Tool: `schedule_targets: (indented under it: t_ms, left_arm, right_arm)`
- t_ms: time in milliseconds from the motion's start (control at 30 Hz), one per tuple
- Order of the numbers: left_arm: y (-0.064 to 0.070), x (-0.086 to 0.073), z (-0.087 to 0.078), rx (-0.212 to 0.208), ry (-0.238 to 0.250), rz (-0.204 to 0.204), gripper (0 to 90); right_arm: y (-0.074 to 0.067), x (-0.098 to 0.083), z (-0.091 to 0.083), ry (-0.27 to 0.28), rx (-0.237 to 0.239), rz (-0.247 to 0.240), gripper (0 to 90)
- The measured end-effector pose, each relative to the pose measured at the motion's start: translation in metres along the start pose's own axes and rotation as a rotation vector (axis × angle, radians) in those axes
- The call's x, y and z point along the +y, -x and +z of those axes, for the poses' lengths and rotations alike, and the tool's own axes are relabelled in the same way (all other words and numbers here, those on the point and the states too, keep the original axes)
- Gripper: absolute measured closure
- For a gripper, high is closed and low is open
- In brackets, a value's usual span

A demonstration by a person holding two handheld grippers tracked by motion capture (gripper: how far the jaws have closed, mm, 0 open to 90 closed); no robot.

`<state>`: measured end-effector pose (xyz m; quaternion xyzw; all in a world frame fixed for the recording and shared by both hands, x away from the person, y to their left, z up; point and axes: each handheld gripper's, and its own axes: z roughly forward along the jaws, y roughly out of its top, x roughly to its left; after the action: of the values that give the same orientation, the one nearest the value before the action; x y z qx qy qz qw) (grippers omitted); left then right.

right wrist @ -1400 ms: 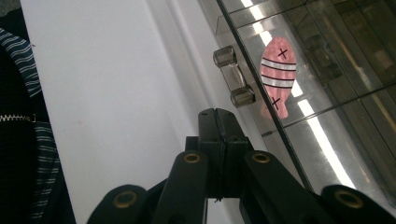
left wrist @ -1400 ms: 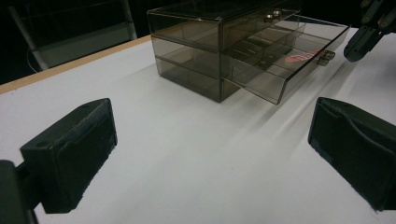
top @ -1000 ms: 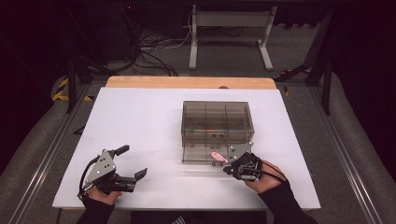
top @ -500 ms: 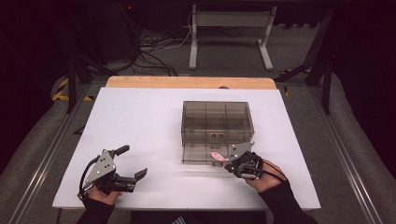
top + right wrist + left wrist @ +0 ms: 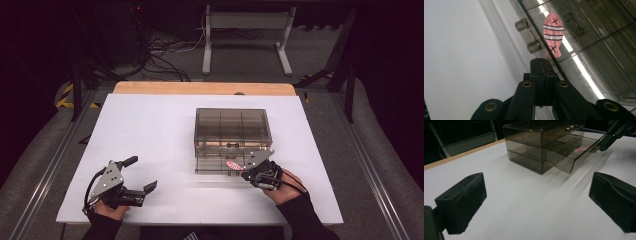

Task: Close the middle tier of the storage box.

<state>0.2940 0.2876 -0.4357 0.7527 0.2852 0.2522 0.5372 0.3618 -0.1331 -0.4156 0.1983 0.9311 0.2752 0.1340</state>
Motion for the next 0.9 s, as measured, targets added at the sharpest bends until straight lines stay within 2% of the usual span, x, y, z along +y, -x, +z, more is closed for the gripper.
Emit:
schedule_targets:
  t_ms: [200,900]
  left_arm:
    - [0.0,-0.001,-0.003,0.011,0.0,0.006,2.1]
    - [0.002,-0.005,-0.012,0.03,-0.004,-0.009,2.1]
  right_arm:
    - [0.004,0.002,0.0,0.027,-0.024,0.017,90.0]
    - [0.013,0.006,0.006,0.069,-0.089,0.075,90.0]
